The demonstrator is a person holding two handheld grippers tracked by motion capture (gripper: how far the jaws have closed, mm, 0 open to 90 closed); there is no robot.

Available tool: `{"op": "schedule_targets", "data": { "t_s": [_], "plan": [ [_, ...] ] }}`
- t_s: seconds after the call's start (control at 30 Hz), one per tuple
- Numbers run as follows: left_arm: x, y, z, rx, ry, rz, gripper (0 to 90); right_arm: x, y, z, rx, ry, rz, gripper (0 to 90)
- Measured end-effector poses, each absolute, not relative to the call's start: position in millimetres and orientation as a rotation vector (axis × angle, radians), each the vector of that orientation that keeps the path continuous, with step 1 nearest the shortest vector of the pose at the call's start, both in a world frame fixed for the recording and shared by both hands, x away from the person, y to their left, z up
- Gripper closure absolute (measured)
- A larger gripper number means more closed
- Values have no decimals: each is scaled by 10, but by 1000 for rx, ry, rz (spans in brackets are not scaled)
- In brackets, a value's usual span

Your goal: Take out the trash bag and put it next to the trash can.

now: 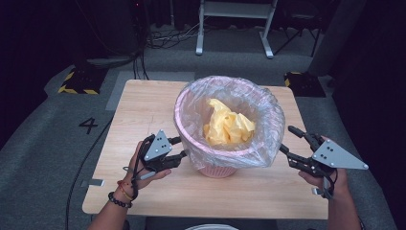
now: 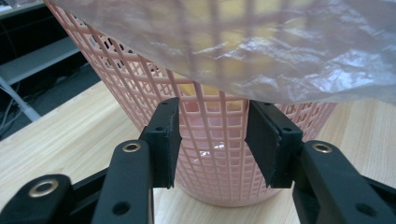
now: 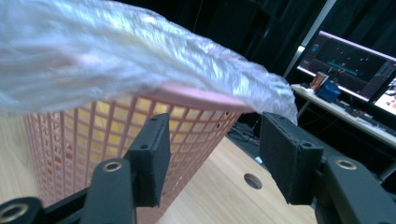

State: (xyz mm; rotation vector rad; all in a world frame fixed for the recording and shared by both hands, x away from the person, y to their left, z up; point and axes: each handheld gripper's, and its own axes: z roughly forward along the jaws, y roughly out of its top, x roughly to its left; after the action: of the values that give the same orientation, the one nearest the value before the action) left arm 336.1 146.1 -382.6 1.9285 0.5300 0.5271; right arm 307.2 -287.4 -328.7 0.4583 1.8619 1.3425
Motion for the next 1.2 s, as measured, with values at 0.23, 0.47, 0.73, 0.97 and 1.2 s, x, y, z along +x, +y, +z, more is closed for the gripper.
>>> {"op": "schedule_targets", "data": {
  "t_s": [0.23, 0.47, 0.73, 0.97, 1.2],
  "plan": [
    [3353, 1488, -3812, 1893, 490, 401, 342, 2995, -2822, -3222, 364, 1867, 1365, 318],
    [3282, 1429, -3769, 1890, 503, 476, 397, 2926, -2745, -3178, 232, 1884, 1400, 448],
    [3267, 1442, -3750, 1903, 557, 526, 643, 2837, -2758, -3124, 222, 1837, 1486, 749],
    [3253, 1408, -3757, 1964, 546, 516, 797, 2788, -2673, -3084, 244, 1825, 1510, 890],
    [3212, 1373, -3761, 1990, 504, 491, 898, 2746, -2599, -3088, 245, 1821, 1560, 900]
  ]
}}
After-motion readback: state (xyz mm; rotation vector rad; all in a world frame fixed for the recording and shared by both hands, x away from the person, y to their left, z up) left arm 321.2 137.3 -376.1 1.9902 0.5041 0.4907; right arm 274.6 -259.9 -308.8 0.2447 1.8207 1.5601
